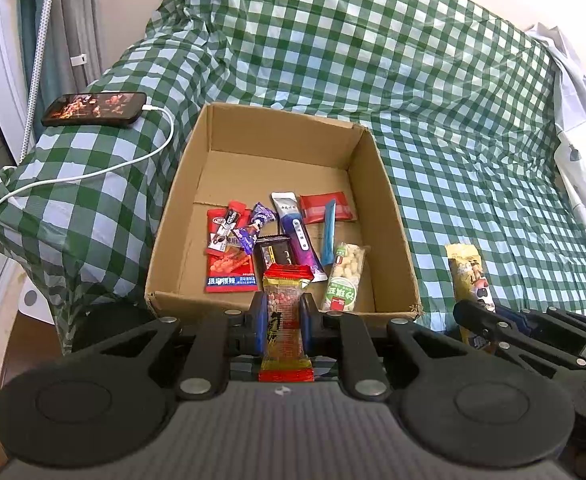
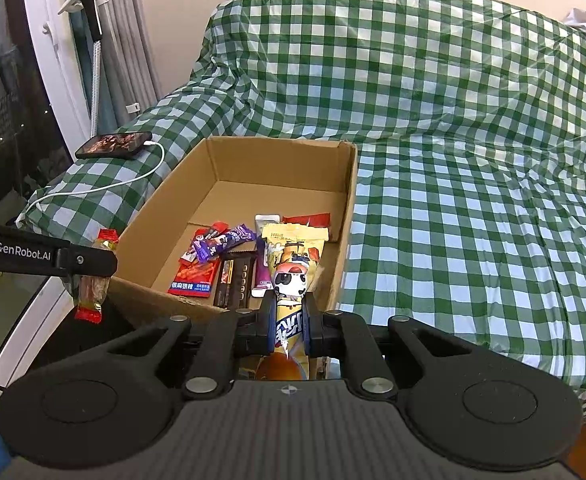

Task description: Organize snacks

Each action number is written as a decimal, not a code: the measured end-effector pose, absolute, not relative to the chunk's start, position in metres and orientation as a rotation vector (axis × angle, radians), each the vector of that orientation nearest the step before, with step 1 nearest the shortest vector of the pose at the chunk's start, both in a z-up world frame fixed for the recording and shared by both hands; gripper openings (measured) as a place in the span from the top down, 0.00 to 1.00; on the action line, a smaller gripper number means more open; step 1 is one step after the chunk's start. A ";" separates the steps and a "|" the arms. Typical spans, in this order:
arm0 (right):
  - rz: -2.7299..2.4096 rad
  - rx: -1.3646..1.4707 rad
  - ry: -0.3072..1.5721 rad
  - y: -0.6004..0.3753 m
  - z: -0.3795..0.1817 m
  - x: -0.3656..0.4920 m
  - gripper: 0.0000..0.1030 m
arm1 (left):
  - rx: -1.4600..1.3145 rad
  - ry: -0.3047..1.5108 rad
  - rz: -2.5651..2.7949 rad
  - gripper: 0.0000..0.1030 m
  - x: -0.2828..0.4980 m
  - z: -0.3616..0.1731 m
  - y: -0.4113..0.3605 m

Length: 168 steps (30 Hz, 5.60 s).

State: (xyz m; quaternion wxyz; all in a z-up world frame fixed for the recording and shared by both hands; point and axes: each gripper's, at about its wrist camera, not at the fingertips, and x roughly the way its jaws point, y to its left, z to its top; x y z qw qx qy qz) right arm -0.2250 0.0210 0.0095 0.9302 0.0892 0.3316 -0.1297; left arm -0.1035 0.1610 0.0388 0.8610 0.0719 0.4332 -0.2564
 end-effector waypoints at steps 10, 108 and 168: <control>-0.260 0.173 0.714 0.020 0.006 -0.214 0.88 | 0.146 0.935 -0.530 0.82 -0.093 0.031 0.159; -0.283 0.198 0.796 -0.018 -0.021 -0.066 0.87 | 0.199 1.070 -0.556 0.82 0.081 -0.017 0.081; -0.400 0.070 0.639 0.061 0.025 -0.204 0.01 | 0.421 0.844 -0.321 0.00 -0.085 0.027 0.168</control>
